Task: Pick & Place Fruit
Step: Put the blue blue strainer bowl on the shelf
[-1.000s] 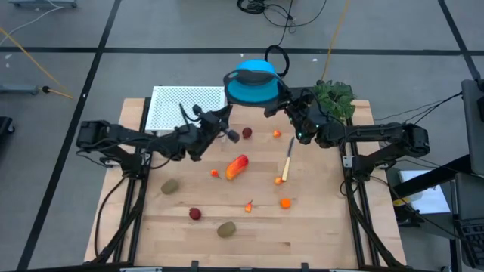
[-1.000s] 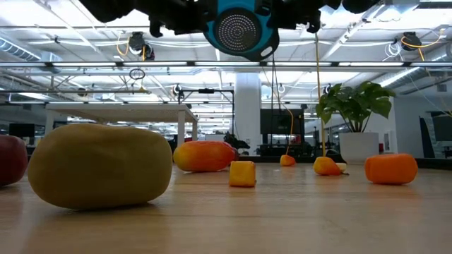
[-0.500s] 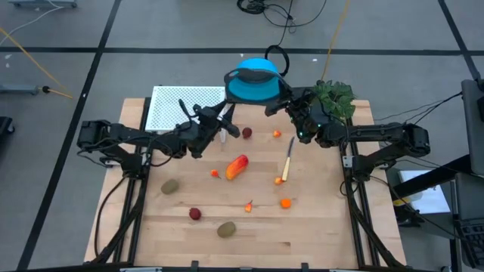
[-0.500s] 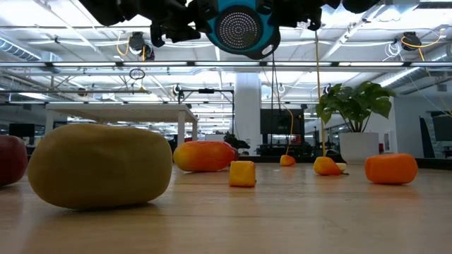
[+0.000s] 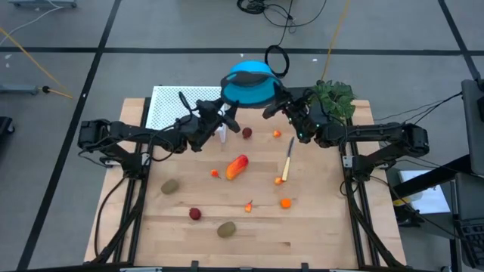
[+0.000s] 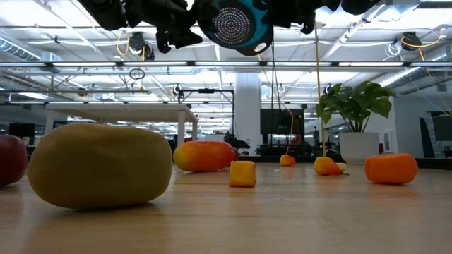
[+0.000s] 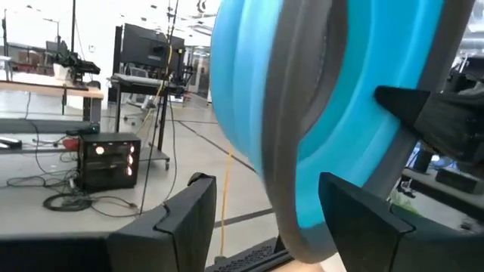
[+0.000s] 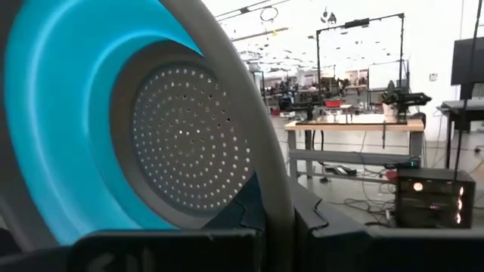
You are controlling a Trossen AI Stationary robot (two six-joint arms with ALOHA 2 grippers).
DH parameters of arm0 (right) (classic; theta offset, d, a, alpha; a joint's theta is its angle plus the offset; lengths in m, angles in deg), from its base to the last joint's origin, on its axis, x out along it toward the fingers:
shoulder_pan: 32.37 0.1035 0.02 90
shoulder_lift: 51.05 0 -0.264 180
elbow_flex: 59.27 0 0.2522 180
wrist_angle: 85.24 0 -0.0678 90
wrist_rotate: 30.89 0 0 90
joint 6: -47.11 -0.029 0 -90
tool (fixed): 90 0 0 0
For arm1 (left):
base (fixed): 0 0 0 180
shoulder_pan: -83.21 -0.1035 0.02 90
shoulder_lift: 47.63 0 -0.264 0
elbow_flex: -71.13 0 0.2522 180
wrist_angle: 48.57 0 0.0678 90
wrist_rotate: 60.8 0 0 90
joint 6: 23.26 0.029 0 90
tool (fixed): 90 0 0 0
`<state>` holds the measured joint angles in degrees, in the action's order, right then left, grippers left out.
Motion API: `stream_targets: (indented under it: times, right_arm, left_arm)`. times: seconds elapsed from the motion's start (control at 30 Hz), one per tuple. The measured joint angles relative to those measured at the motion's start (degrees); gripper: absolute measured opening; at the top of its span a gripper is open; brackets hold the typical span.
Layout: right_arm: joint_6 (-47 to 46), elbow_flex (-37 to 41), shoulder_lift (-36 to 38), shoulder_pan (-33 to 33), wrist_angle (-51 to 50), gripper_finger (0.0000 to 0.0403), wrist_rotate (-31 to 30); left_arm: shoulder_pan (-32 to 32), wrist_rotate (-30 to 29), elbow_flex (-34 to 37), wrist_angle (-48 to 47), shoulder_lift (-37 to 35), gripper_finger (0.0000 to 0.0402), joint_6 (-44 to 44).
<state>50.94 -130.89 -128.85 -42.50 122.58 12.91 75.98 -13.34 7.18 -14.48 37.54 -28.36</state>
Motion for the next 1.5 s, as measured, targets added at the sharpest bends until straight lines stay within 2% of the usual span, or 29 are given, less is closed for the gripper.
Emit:
stream_targets:
  times: [0.13, 0.23, 0.63, 0.9, 1.3, 1.5]
  right_arm:
    - [-1.6, 0.0, 0.0, 0.1, -0.1, 0.0004, 0.0]
    - [-1.9, 0.0, 0.0, 0.1, -0.5, 0.0004, 0.1]
    - [-7.9, 0.0, -1.5, 0.1, -3.1, 0.0004, 2.7]
    - [-4.4, 0.0, -1.3, 0.1, -3.7, 0.0035, 3.1]
    - [-3.1, 0.0, -1.2, 0.1, -5.3, 0.0154, 3.2]
    - [-3.2, 0.0, 0.2, 1.3, -9.7, 0.0201, 3.0]
  left_arm:
    - [-0.3, -1.7, 0.0, 0.0, 0.0, 0.0232, -1.7]
    - [-0.3, -2.7, 0.0, 0.1, 0.0, 0.021, -1.7]
    - [-0.4, -1.0, 0.1, 0.8, 0.0, 0.0013, -2.6]
    - [-0.4, -1.3, 0.0, 0.4, -0.1, 0.0005, -2.6]
    - [-0.6, -0.8, 0.0, -1.0, 0.0, 0.0003, -4.1]
    - [-2.3, -2.0, 0.0, -2.9, 0.0, 0.0002, -7.1]
